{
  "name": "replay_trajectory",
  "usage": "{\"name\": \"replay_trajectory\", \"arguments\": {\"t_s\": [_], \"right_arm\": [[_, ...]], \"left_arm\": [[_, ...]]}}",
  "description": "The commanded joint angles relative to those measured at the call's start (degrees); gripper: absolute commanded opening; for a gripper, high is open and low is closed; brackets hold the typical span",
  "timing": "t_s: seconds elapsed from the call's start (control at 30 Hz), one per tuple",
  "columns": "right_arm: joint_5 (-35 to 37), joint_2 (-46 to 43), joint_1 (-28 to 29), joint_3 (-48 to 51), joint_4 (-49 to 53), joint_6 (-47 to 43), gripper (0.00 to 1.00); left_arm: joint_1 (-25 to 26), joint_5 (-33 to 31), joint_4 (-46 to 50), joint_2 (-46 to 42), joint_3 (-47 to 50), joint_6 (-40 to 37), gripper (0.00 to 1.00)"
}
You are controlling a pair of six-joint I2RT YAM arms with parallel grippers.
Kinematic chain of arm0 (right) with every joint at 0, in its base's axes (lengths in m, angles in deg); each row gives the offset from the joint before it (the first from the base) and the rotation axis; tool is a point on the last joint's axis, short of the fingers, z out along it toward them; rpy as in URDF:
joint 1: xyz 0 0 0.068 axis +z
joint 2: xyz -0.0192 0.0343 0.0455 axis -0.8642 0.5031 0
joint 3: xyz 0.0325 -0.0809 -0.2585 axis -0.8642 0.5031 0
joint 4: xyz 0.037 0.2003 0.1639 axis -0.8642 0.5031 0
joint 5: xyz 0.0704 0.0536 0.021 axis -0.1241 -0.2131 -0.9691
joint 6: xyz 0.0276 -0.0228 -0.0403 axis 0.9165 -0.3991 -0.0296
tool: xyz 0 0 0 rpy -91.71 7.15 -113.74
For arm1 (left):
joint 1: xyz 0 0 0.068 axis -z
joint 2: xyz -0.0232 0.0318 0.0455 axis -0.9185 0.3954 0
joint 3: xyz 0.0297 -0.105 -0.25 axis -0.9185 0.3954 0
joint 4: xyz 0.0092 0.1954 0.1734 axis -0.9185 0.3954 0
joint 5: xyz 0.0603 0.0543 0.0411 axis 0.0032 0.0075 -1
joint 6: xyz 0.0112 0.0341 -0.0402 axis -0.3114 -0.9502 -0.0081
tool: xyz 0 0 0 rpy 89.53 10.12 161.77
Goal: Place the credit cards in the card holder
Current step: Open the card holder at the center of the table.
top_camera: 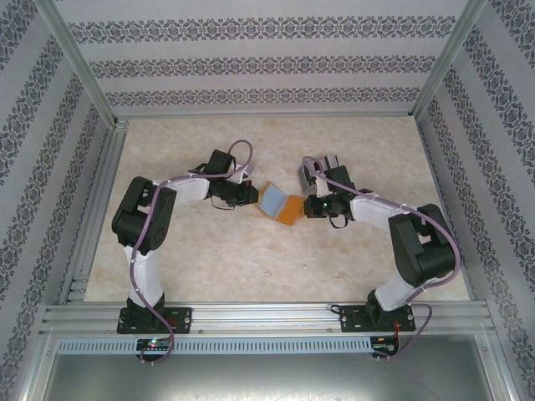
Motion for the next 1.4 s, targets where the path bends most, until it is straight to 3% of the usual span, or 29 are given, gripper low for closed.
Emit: {"name": "replay_trajectory", "arguments": {"t_s": [0.0,0.2,0.37,0.77,0.87,1.1,1.23,1.37], "right_arm": [[-1.50,2.96,2.74,-5.10,-0.99,1.11,0.00],[-0.06,6.73,5.60,-9.26,-0.04,1.48,0.00],[0.07,7.56,5.23,-10.21,1.21,0.98,0.00],[-0.59,8.61,4.88,-10.39,1.53,0.80,0.00],[-0.69,8.65,4.84,-10.50,1.50,0.67,0.00],[-0.79,8.69,4.58,-10.31,1.35,0.63,0.00],[-0.95,8.95,4.35,-10.09,1.24,0.70,0.00],[-1.72,9.02,4.17,-10.46,1.82,0.97,0.00]], "left_arm": [[0.04,-1.98,-5.51,-5.73,3.35,4.25,0.14],[0.07,-4.71,-5.89,-9.75,7.32,5.94,0.31],[0.08,-3.52,-7.70,-9.09,8.74,7.33,0.36],[0.05,-2.90,-7.09,-11.03,7.63,8.13,0.29],[0.06,-2.55,-6.96,-11.15,7.61,8.12,0.20],[0.06,-2.29,-6.45,-11.87,7.17,8.43,0.19],[0.03,-1.17,-6.66,-12.34,7.00,8.70,0.00],[0.10,-3.45,-2.58,-13.23,5.74,7.53,0.00]]}}
